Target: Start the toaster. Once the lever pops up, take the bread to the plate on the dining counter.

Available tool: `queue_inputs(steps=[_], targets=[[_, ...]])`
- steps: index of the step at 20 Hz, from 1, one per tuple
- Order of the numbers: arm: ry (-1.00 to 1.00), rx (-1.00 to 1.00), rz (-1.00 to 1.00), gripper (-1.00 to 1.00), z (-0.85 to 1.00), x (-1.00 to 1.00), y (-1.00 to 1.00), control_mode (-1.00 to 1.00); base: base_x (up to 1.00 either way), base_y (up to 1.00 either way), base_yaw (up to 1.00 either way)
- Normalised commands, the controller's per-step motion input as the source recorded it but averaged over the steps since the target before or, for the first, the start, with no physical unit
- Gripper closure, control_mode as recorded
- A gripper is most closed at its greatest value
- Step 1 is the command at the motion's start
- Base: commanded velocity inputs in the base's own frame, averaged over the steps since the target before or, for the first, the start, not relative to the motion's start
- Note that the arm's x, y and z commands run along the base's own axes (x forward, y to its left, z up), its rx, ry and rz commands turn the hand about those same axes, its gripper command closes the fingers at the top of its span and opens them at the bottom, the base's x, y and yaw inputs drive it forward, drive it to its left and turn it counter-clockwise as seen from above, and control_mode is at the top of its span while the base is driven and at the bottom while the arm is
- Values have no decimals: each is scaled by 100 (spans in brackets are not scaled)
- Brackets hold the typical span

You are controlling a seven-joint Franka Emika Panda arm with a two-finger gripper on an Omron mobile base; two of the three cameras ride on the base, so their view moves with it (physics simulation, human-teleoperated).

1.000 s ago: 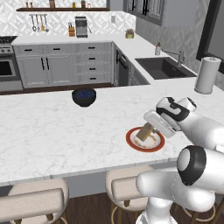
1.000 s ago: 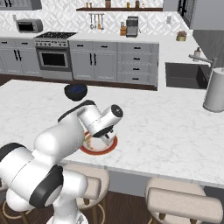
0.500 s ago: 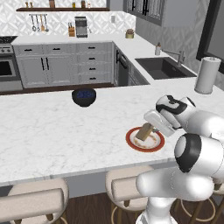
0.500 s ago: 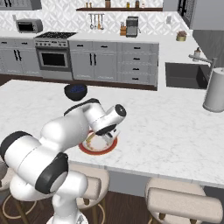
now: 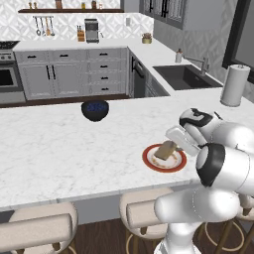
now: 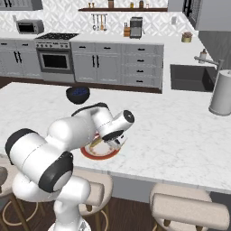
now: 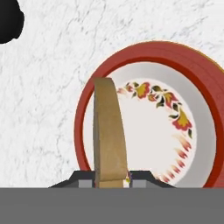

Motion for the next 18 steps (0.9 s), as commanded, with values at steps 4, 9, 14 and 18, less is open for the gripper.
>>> queue_inputs(steps=[4, 9, 14, 18], targets=[[0, 0, 0, -100, -46, -18, 0, -100, 0, 0, 0], [-6, -3, 0, -100, -14, -10, 0, -100, 0, 0, 0], [-16, -1, 0, -100, 65, -23, 0, -100, 0, 0, 0], [-11, -8, 0, -100, 69, -16, 17, -100, 0, 0, 0]])
